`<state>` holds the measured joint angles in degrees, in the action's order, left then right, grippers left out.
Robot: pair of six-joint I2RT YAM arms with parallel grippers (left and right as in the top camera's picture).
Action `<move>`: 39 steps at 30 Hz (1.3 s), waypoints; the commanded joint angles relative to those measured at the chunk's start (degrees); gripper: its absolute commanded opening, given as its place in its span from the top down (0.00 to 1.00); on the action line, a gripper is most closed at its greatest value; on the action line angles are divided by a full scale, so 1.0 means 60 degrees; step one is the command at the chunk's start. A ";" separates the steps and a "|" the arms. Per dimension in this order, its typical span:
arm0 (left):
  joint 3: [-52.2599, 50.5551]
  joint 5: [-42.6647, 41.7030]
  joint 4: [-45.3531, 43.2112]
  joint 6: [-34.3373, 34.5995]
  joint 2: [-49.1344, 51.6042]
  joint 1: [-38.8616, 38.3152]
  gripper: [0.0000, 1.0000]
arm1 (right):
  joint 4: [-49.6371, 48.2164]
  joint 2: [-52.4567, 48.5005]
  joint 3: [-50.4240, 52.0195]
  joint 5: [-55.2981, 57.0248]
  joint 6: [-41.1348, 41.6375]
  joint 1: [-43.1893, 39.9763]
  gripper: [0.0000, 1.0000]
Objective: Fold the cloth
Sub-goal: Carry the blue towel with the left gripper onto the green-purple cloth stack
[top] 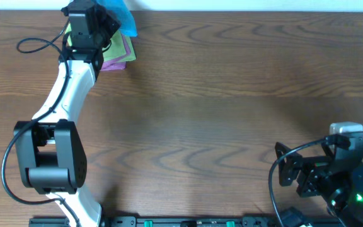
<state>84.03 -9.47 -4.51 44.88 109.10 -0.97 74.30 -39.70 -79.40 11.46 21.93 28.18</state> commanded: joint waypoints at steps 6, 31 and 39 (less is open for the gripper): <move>0.0273 0.0251 0.0164 -0.0499 0.0244 0.0430 0.94 | -0.0251 -0.0007 0.0051 0.0379 0.0131 -0.0087 0.01; 0.0273 0.0342 0.0000 -0.0772 0.1683 0.0670 0.94 | -0.0240 -0.0007 0.0055 0.0375 0.0127 -0.0087 0.01; 0.0273 0.0488 0.0025 -0.0776 0.1905 0.0718 0.59 | -0.0233 -0.0007 0.0055 0.0375 0.0127 -0.0087 0.01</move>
<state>84.16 -7.88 -4.40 40.73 119.59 2.85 72.95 -39.70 -79.37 12.71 21.96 28.18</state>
